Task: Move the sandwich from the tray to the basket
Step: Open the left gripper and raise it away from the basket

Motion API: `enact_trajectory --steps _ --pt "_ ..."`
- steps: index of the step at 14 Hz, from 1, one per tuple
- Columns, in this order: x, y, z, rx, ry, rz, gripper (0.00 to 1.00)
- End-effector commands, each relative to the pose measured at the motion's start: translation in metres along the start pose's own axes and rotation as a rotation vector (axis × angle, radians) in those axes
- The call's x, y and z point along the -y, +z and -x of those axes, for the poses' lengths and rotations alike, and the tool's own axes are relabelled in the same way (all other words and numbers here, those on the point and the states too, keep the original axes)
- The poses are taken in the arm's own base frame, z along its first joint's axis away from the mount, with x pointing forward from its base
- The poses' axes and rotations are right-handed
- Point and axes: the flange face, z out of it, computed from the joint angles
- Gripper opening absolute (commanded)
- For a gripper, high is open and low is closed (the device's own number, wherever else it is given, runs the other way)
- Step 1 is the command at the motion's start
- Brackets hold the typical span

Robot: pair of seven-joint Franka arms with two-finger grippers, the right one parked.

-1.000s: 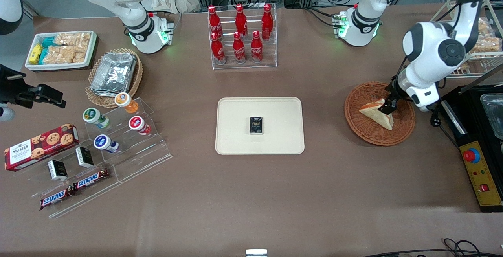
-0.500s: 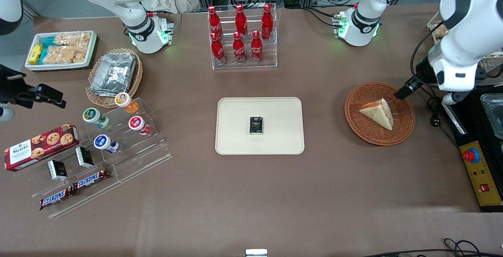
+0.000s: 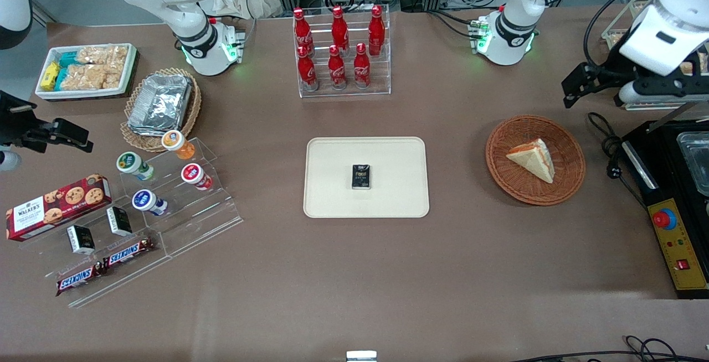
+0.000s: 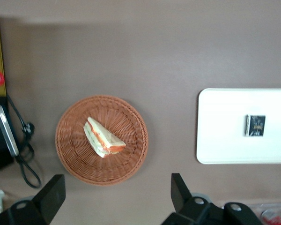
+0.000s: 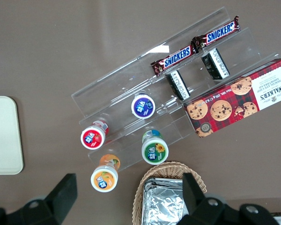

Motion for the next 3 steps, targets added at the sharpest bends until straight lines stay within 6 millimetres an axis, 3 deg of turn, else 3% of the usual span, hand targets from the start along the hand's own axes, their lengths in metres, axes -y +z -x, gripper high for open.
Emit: enact_trajectory --steps 1,3 --pt "-0.0031 -0.0106 -0.0117 0.030 0.088 -0.011 1.00" --pt "-0.0021 -0.0090 -0.0126 0.038 0.114 -0.015 1.00"
